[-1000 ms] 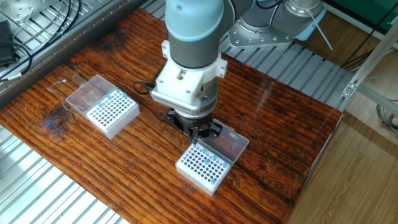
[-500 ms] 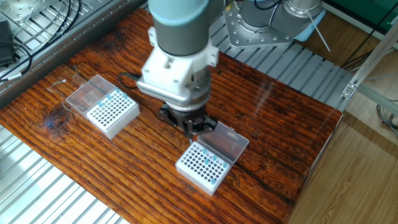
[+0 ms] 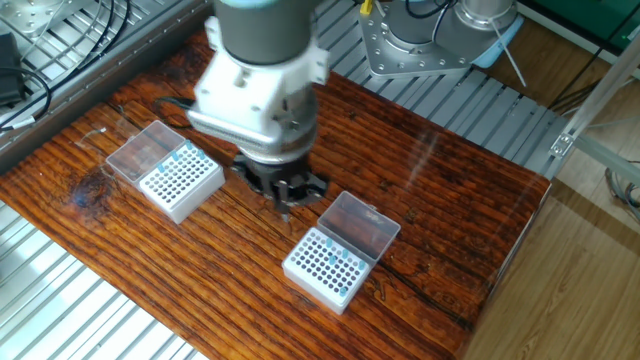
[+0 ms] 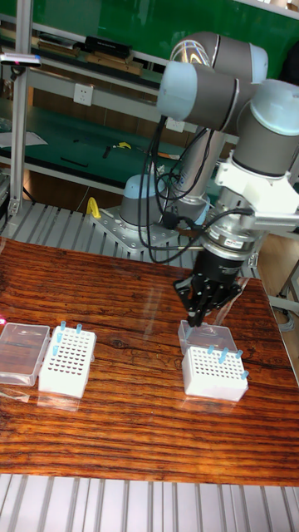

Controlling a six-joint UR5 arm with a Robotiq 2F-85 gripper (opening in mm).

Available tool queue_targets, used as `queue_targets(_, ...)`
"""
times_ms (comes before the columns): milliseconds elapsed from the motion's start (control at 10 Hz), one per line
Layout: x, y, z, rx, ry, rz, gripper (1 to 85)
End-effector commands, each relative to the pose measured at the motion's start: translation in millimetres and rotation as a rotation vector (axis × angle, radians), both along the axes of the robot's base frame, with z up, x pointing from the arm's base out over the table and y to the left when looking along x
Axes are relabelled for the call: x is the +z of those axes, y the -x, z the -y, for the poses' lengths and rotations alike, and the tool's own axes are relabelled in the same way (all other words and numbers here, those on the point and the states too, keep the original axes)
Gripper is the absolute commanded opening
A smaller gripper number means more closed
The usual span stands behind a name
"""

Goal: Transfer all medium pipette tips from one holder to another

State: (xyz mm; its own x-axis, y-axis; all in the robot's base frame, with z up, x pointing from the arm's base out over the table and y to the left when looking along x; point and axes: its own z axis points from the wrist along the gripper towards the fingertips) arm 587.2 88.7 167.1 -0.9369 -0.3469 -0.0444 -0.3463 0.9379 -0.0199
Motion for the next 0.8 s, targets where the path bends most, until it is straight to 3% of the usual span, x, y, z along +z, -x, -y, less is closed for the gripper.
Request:
queue_targets(0, 2.4, -19.0, 22, 0.059, 0.014, 0.041, 1.0)
queue_targets(200, 2.2, -15.9, 9, 0.029, -0.035, 0.03, 5.0)
queue_targets(400, 2.5, -19.0, 10, -0.153, -0.045, 0.039, 1.0)
queue_targets(500, 2.3, -17.6, 15, -0.231, -0.032, 0.035, 1.0)
queue_targets(600, 2.4, -18.4, 26, -0.246, 0.01, 0.043, 1.0)
queue_targets(700, -2.2, -16.1, 20, -0.262, 0.012, 0.053, 1.0)
